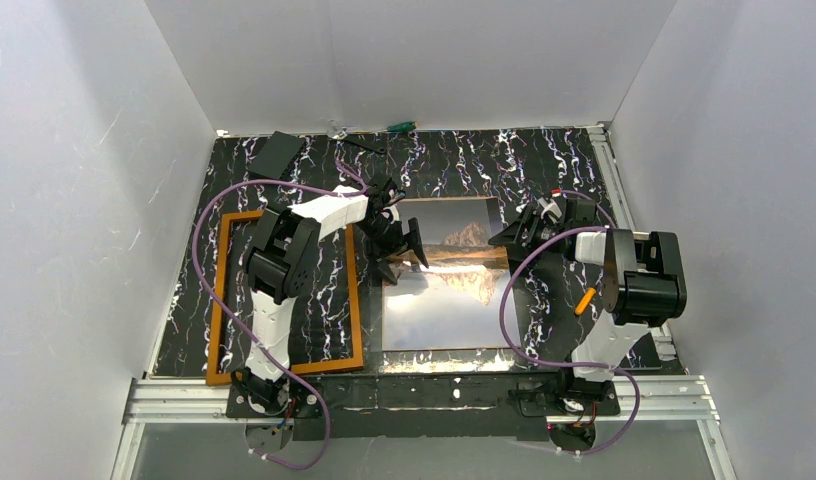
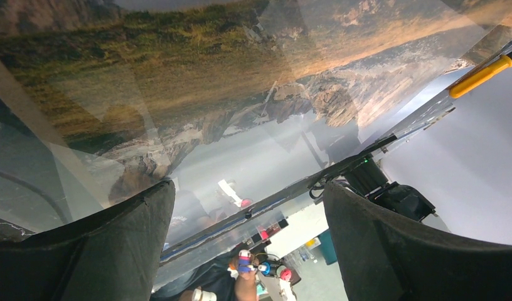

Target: Take the photo out of the frame

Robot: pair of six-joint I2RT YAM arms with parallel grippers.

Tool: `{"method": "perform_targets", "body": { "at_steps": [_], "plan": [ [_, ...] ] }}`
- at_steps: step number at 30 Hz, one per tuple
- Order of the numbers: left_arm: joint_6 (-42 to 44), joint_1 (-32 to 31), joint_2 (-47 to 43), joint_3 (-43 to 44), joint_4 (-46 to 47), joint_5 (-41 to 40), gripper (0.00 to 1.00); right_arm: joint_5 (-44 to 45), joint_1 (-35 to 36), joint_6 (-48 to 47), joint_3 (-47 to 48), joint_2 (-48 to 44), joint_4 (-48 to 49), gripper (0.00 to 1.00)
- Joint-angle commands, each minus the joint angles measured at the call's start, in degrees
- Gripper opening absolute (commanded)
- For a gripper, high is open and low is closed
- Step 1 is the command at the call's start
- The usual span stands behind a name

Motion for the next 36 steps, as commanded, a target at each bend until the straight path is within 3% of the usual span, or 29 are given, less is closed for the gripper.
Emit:
{"method": "perform_targets", "body": {
  "at_steps": [1,12,17,26,30,36],
  "plan": [
    [2.2,-0.1,2.6,-2.8,-5.2,-3.8,0.89,-2.9,0.1,1.2,1.7,2.4,3.1,0.73],
    [2.1,-0.1,2.6,-2.9,-5.0,-3.6,0.89,-2.2,0.1,5.0,0.3,2.9,6.8,0.73],
    [2.9,-0.1,1.8,-2.9,-4.9,-3.9,0.89,5.3,0.2,2.3,-2.2,-2.1,2.3,0.73],
    [5.1,-0.8,-0.5,-3.0,-3.9,-4.9,0.97,8.5,2.4,0.4,-0.1,-2.3,-3.1,0.73],
    [7.1,-1.8,-2.2,-2.8,-3.5,-6.6,0.97,15.4,4.5,-1.4,-1.3,-7.3,-6.0,0.73],
    [7.1,-3.2,-5.9,-1.8,0.1,-5.0,0.97,27.1,6.0,-5.1,1.5,-13.6,-18.3,0.73]
  ]
}}
